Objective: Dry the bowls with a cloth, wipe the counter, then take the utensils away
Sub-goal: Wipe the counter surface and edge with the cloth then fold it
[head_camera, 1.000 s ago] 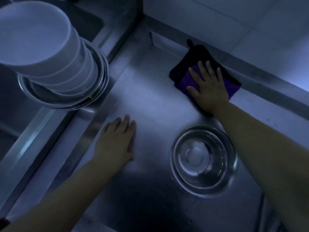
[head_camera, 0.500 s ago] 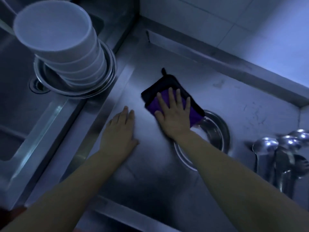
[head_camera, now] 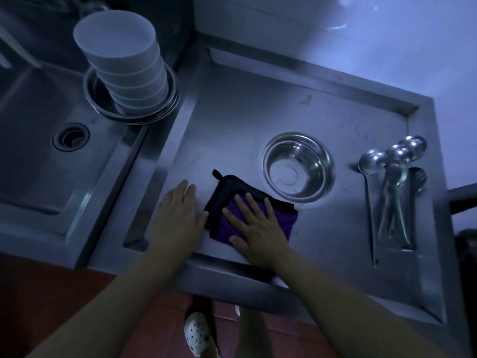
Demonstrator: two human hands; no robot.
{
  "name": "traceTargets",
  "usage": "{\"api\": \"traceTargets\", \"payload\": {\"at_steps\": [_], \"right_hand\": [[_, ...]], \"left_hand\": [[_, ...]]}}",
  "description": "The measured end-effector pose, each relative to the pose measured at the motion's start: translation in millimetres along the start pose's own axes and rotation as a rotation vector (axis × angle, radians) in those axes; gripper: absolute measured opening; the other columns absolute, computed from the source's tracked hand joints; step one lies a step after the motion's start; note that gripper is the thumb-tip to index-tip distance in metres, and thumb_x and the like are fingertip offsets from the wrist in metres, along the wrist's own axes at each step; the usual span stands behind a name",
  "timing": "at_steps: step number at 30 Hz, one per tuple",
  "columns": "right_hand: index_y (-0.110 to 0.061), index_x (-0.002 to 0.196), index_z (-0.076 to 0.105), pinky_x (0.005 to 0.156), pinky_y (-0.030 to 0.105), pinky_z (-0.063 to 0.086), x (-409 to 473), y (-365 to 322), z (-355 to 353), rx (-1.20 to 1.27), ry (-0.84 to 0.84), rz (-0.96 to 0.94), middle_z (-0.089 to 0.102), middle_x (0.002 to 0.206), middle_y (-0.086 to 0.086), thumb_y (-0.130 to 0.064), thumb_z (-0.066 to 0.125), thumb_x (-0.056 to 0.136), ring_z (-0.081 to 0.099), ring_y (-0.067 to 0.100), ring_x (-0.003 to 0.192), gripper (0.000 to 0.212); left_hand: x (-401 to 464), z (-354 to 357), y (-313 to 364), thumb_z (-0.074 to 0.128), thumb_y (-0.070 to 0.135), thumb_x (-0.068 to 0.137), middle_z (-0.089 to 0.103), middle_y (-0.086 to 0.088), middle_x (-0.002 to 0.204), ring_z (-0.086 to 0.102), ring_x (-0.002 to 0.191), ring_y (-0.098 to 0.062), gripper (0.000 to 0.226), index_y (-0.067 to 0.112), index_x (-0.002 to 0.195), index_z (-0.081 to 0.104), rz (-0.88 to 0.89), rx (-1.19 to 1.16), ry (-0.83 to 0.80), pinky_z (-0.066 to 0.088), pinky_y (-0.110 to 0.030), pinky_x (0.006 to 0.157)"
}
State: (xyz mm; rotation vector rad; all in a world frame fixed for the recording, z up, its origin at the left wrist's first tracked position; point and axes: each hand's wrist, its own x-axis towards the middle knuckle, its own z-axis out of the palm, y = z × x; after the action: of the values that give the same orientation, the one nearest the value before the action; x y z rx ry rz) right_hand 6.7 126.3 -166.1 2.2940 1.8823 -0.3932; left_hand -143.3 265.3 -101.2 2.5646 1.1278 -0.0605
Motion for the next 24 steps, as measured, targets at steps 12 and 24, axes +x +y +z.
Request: {"api": "traceTargets", "payload": {"at_steps": [12, 24], "right_hand": [[-0.037, 0.147, -0.014, 0.111, 0.055, -0.010, -84.3, 32.8, 10.1, 0.230, -0.052, 0.733, -0.019, 0.157, 0.003, -0.045, 0.028, 0.096, -0.023, 0.025, 0.142, 0.066], [-0.043, 0.147, -0.006, 0.103, 0.048, -0.027, -7.6, -106.2, -17.4, 0.315, -0.211, 0.137, -0.026, 0.154, 0.004, -0.047, 0.024, 0.097, -0.032, 0.025, 0.137, 0.058]], "left_hand": [[-63.5, -17.9, -43.3, 0.064, 0.020, 0.084, 0.040, -0.022, 0.143, 0.039, 0.127, -0.040, 0.058, 0.000, 0.134, 0.044, 0.045, 0.029, -0.050, 0.035, -0.050, 0.102], [-100.2, -26.9, -91.5, 0.068, 0.010, 0.080, 0.048, -0.027, 0.132, 0.046, 0.118, -0.043, 0.050, -0.006, 0.124, 0.053, -0.098, -0.039, 0.018, 0.038, -0.051, 0.099]]}}
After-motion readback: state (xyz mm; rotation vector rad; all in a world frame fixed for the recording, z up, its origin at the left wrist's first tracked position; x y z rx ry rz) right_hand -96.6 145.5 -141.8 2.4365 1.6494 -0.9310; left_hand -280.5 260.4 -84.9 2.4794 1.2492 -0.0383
